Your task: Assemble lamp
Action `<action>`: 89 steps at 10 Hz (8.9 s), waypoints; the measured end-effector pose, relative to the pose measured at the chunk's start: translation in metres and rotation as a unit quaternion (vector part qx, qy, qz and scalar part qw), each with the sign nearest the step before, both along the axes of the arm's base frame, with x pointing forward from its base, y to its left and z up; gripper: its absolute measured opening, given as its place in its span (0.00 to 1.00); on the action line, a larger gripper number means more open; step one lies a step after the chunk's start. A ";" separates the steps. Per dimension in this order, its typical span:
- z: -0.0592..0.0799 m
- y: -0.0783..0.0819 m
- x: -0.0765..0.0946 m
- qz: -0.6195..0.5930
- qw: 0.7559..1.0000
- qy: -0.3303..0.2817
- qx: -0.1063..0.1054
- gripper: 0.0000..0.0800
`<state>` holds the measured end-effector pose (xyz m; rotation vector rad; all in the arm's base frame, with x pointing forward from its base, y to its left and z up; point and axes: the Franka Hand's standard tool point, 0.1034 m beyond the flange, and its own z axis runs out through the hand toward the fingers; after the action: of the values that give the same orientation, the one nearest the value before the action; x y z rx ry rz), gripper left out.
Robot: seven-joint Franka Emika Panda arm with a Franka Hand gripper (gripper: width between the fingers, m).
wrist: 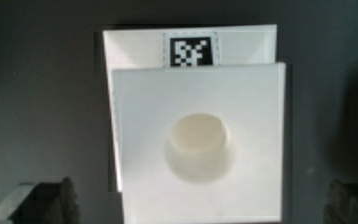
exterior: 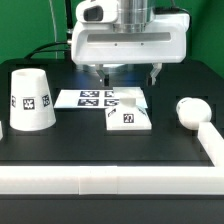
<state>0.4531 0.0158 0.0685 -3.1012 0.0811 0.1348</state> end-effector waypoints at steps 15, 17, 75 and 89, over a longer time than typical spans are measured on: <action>-0.021 0.005 -0.001 0.012 1.000 0.003 0.002 0.67; -0.021 0.019 0.030 0.021 1.000 -0.011 0.006 0.67; -0.059 0.125 0.025 0.046 0.917 0.396 0.028 0.72; 0.050 0.101 0.091 0.067 0.973 0.216 0.056 0.72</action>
Offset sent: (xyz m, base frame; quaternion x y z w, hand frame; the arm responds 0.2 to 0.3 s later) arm -0.0017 -0.0012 -0.0229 -0.0084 0.0248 -0.0079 0.9996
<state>0.5439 0.1163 0.1188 -2.9051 -0.1201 0.7867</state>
